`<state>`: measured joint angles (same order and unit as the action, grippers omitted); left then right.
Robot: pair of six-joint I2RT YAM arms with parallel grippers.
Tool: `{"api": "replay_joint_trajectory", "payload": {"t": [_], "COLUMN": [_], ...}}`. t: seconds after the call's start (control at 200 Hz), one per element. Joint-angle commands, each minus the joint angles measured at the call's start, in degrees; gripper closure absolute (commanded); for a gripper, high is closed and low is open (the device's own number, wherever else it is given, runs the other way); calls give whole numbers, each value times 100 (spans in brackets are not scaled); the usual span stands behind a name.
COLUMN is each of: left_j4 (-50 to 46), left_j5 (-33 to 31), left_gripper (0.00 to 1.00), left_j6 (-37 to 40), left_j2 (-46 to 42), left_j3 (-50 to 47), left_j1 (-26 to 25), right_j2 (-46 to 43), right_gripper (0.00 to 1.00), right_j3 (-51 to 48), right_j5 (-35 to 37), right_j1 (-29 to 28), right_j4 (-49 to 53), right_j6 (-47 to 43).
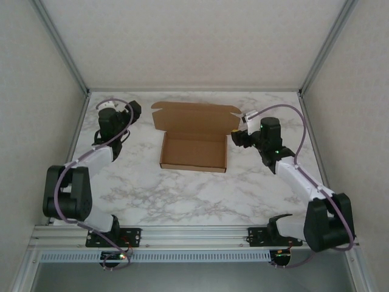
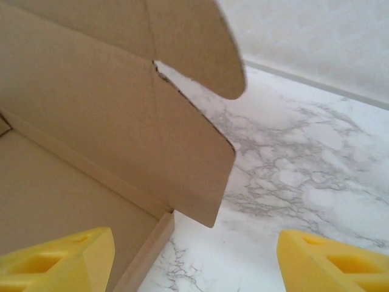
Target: Fold the paper box
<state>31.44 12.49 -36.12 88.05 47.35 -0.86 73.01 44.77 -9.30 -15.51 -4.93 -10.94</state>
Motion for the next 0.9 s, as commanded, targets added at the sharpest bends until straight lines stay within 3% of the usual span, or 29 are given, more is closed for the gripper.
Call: {"api": "replay_joint_trajectory", "payload": {"t": [0.0, 0.245, 0.416, 0.701, 0.796, 0.896], "left_j4": [840, 1128, 1709, 1703, 1734, 1734], "left_j5": [447, 1169, 2222, 2232, 2247, 2271], "left_gripper": [25, 29, 34, 37, 37, 37], "left_j6": [-662, -892, -1525, -1595, -1642, -1636], "left_j2": [388, 1200, 2014, 2225, 2234, 2225], "left_j3": [257, 841, 1269, 1292, 1303, 1303], "left_j1": [42, 120, 121, 121, 113, 96], "right_j2": [407, 1299, 1739, 2063, 2114, 2129], "right_gripper": [30, 39, 43, 41, 48, 65], "right_j3": [471, 1282, 1763, 1857, 1905, 1990], "right_j5": [-707, -1448, -1686, -1804, -1856, -1879], "right_j1": [57, 320, 348, 505, 505, 509], "right_j4": [-168, 344, 900, 743, 738, 755], "right_j6": [-573, -1205, -1553, -1618, -1566, -1464]}}
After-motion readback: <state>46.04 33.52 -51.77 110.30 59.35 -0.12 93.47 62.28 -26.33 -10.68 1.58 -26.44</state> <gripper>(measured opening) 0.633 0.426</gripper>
